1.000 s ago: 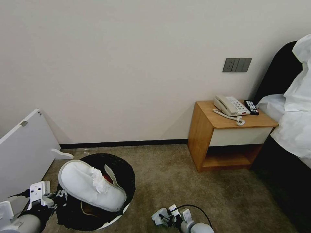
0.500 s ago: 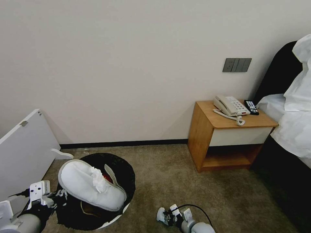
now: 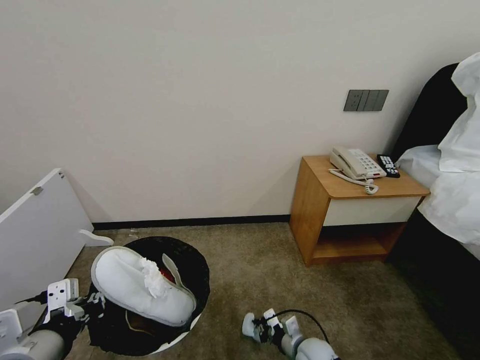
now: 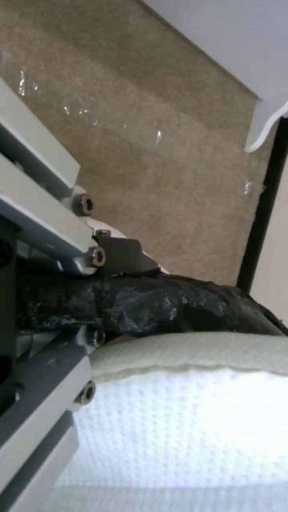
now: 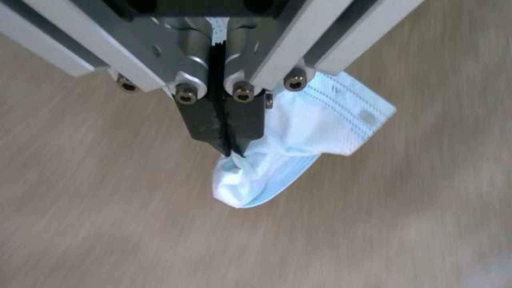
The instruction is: Pick up the trash bin, then pick up the garbage from the floor and place it into the trash bin.
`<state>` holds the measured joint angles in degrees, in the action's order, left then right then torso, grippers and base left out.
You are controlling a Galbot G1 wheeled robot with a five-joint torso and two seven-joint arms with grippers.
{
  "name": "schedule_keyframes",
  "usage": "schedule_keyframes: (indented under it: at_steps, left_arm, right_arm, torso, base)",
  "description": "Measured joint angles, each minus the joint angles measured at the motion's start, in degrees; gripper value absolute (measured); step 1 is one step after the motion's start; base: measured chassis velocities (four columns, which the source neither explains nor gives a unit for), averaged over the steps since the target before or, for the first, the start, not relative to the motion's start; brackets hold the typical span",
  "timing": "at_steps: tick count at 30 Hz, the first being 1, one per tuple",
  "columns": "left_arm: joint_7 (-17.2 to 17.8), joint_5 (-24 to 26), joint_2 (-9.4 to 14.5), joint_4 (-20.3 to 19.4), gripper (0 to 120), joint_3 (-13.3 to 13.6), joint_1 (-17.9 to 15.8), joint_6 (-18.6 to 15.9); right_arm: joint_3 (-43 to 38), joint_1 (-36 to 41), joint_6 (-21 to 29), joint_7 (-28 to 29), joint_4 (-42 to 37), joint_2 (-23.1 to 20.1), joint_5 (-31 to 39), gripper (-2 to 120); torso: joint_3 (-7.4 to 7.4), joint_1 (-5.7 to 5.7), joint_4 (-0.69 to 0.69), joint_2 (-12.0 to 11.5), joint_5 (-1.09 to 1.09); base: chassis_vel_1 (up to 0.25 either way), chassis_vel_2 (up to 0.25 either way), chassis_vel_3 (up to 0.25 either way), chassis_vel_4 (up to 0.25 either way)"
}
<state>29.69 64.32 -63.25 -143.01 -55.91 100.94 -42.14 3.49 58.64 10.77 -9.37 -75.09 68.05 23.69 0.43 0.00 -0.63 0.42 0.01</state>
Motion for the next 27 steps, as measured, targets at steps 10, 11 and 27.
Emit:
schedule_keyframes:
  at_steps: [10,11,27]
  left_arm:
    - [0.0,0.0,0.6,0.4,3,1.4,0.1,0.0]
    - [0.0,0.0,0.6,0.4,3,1.4,0.1,0.0]
    - [0.1,-0.4,1.0,0.9,3,2.4,0.4,0.0]
  right_arm:
    - [-6.8,-0.2,-2.9,-1.1,-26.1,-8.9,8.2,0]
    - [-6.8,-0.2,-2.9,-1.1,-26.1,-8.9,8.2,0]
    - [2.8,-15.4,-10.3,-7.8,-43.6,-14.3,25.1,0]
  torso:
    - [0.0,0.0,0.0,0.0,0.0]
    - [0.0,0.0,0.0,0.0,0.0]
    - [0.0,0.0,0.0,0.0,-0.01]
  base:
    - [0.0,0.0,0.0,0.0]
    - [0.0,0.0,0.0,0.0]
    - [0.0,0.0,0.0,0.0]
